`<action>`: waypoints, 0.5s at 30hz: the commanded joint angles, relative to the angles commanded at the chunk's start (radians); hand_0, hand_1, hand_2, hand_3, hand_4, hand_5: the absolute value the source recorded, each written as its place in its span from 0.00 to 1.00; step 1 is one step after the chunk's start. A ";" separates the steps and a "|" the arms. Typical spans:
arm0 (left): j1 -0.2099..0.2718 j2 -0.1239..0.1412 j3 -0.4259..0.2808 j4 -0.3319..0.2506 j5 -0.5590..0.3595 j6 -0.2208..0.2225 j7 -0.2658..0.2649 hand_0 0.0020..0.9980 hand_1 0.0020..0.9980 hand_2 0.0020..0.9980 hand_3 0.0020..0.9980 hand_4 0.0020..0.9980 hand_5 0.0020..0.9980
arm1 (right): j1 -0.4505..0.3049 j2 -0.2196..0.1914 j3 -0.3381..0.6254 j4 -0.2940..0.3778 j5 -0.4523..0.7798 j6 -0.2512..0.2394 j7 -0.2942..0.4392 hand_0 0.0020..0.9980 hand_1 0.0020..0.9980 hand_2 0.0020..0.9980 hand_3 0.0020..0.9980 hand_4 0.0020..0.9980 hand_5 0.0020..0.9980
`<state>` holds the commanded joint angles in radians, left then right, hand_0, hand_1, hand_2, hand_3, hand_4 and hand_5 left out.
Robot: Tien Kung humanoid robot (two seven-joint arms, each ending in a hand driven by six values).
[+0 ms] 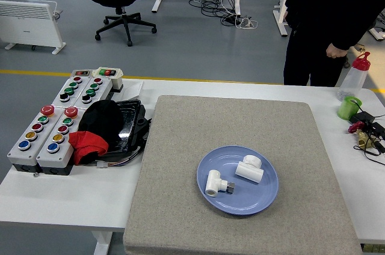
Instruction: Pick pipe place plate twice
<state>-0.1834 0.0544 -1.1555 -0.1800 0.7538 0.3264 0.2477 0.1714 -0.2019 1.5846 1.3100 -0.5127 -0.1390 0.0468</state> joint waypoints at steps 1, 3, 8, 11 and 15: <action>-0.001 0.000 0.000 0.000 0.001 0.000 0.000 0.72 0.77 0.73 0.69 0.44 1.00 | 0.000 0.000 0.001 -0.001 -0.001 0.005 -0.001 0.80 0.77 0.82 0.83 0.53 0.53; -0.001 0.000 0.000 0.000 0.001 0.000 0.001 0.72 0.77 0.73 0.69 0.44 1.00 | 0.001 0.000 0.003 -0.001 -0.005 0.016 -0.006 0.80 0.77 0.82 0.83 0.53 0.53; -0.002 0.000 0.000 0.000 0.004 0.000 0.004 0.72 0.77 0.73 0.69 0.44 1.00 | 0.001 0.000 0.004 -0.003 -0.017 0.049 -0.017 0.84 0.80 0.86 0.86 0.56 0.59; -0.002 0.000 0.001 0.000 0.004 0.000 0.005 0.72 0.77 0.73 0.69 0.44 1.00 | 0.001 0.000 0.004 -0.004 -0.023 0.063 -0.020 0.88 0.82 0.90 0.87 0.60 0.67; -0.002 0.000 0.001 0.000 0.004 0.000 0.005 0.72 0.77 0.73 0.69 0.44 1.00 | 0.002 0.000 0.004 -0.006 -0.030 0.077 -0.022 0.88 0.82 0.90 0.87 0.60 0.67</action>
<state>-0.1858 0.0545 -1.1541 -0.1800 0.7574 0.3265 0.2530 0.1729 -0.2018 1.5885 1.3041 -0.5425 -0.0618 0.0247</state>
